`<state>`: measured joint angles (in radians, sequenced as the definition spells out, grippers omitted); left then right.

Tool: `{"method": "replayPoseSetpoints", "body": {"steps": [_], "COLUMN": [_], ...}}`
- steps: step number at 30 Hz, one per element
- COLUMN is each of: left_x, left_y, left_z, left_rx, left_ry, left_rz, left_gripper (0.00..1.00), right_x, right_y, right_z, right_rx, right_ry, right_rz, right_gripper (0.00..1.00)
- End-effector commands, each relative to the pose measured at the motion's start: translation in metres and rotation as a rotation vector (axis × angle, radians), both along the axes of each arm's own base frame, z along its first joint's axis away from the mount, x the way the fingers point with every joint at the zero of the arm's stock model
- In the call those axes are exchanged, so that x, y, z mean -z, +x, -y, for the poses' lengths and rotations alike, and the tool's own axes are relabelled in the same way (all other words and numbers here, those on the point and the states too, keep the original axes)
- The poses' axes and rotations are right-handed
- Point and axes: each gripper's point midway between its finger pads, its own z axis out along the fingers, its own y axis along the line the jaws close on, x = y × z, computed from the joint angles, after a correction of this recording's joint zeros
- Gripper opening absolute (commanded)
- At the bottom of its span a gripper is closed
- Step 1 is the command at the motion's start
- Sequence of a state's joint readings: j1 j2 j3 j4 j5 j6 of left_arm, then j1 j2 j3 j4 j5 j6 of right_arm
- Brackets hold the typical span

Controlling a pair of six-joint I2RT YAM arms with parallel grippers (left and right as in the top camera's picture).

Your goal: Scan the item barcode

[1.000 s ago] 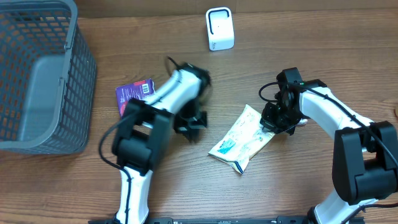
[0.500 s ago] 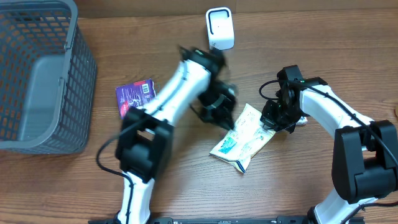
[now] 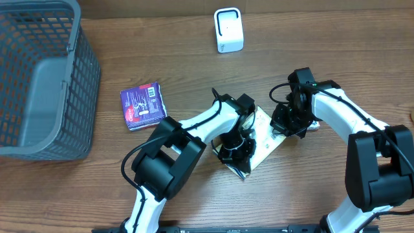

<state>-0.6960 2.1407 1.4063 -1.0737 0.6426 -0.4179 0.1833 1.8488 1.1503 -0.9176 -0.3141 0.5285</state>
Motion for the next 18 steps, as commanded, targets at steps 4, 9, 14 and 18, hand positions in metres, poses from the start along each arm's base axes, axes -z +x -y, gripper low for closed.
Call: {"method": "replayPoseSetpoints", "body": {"steps": [4,9,14,18], "left_x": [-0.008,-0.054,-0.094,-0.098], "left_y": [0.026,0.079,0.123,0.139], "left_z": [-0.061,-0.095,-0.108,-0.119], "left_rx": [0.02,-0.055,-0.188,-0.275], "left_ry": [0.231,0.333,0.284,0.288], "left_rz": [0.051,0.152,0.25,0.27], "left_gripper": [0.04,0.04,0.04,0.04], "right_x": [-0.003,-0.017,-0.041,-0.045], "right_y": [0.012,0.02,0.03,0.031], "right_z": [0.001,-0.002,-0.005,-0.007], "right_rx": [0.032,0.03,-0.065,-0.205], "right_ry": [-0.004,0.008,0.024,0.035], "right_rz": [0.019,0.028,0.071,0.121], "right_gripper": [0.04,0.04,0.07,0.7]}}
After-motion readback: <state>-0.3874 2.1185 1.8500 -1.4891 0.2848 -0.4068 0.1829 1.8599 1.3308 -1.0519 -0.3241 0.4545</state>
